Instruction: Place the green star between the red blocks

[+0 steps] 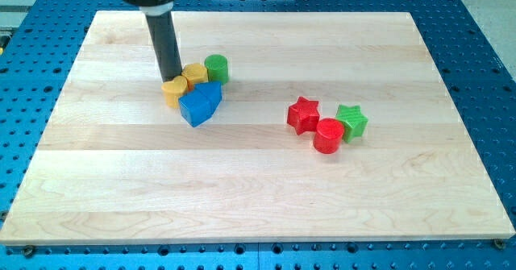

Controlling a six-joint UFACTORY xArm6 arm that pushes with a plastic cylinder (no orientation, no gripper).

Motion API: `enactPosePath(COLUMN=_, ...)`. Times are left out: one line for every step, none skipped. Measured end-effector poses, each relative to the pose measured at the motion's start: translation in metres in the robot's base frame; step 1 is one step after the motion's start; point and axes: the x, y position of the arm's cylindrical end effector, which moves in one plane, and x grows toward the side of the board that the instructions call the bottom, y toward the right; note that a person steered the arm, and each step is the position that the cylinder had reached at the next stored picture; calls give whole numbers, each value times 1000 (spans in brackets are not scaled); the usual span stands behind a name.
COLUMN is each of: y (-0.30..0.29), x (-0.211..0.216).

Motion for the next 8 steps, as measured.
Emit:
enactPosePath(y=-21, x=-49)
enactPosePath(y=-4, x=-71)
enactPosePath(y=25, x=-55)
enactPosePath(y=48, x=-31)
enactPosePath(y=65, x=-50)
enactPosePath(y=84, x=-68)
enactPosePath(y=154, x=-68)
enactPosePath(y=238, x=-57)
